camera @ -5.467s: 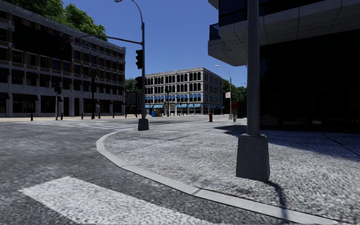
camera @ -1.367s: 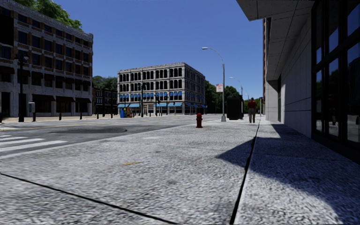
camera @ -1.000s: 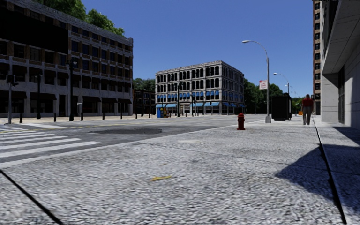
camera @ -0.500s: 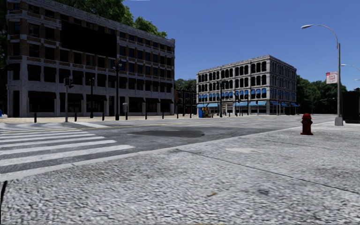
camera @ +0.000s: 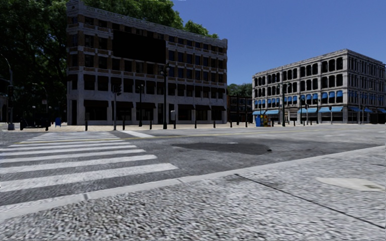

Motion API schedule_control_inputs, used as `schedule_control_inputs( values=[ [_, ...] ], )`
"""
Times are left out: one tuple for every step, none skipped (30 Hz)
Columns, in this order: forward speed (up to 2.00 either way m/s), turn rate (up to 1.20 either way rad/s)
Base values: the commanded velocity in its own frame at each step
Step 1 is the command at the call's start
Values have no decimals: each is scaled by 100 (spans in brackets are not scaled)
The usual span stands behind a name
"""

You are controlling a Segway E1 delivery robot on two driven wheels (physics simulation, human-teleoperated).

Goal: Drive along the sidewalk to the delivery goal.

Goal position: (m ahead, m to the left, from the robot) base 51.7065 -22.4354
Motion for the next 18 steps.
schedule_control_inputs(
  values=[
    [200, 56],
    [200, 59],
    [200, 60],
    [200, 60],
    [200, 60],
    [200, 60],
    [200, 60],
    [200, 61],
    [200, 61],
    [200, 61],
    [200, 61],
    [200, 61],
    [200, 61],
    [200, 61],
    [200, 62],
    [200, 62],
    [200, 62],
    [199, 62]
  ],
)
